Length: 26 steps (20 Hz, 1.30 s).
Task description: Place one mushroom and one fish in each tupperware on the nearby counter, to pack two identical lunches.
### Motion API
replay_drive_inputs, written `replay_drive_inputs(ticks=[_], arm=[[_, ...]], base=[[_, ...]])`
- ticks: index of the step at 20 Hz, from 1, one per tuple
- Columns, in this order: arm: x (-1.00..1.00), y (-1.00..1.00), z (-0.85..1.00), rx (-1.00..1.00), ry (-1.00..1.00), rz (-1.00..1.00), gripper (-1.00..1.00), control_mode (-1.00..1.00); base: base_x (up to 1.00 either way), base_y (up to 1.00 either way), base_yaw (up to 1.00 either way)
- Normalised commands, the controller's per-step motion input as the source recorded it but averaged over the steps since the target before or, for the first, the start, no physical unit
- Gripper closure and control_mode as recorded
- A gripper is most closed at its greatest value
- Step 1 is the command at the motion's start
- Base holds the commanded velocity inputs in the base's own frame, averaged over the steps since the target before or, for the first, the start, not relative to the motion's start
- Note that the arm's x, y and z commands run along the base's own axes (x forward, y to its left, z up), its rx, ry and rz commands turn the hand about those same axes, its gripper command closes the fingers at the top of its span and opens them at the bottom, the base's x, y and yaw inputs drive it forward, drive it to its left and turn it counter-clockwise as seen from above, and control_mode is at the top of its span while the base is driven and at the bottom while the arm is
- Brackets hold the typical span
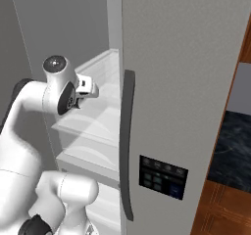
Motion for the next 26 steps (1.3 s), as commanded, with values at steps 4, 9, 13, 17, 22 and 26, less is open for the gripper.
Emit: replay_drive_inputs(ticks=[4,9,13,17,22,26], arm=[[-1.0,0.0,0.57,0.0,0.0,0.0,1.0,-1.0],[-1.0,-0.01,0.47,0.0,0.0,0.0,1.0,-1.0],[-0.25,-0.03,0.03,0.0,0.0,0.0,1.0,1.0],[0.0,0.0,0.0,0.0,0.0,0.0,1.0,1.0],[0.0,0.0,0.0,0.0,0.0,0.0,1.0,1.0],[0.0,0.0,0.0,0.0,0.0,0.0,1.0,1.0]], base=[[0.0,0.0,0.0],[0.0,0.0,0.0],[-0.75,-0.23,-0.02],[-1.0,-0.54,-0.1],[-0.95,-0.93,-0.3],[-0.44,-0.99,-0.49]])
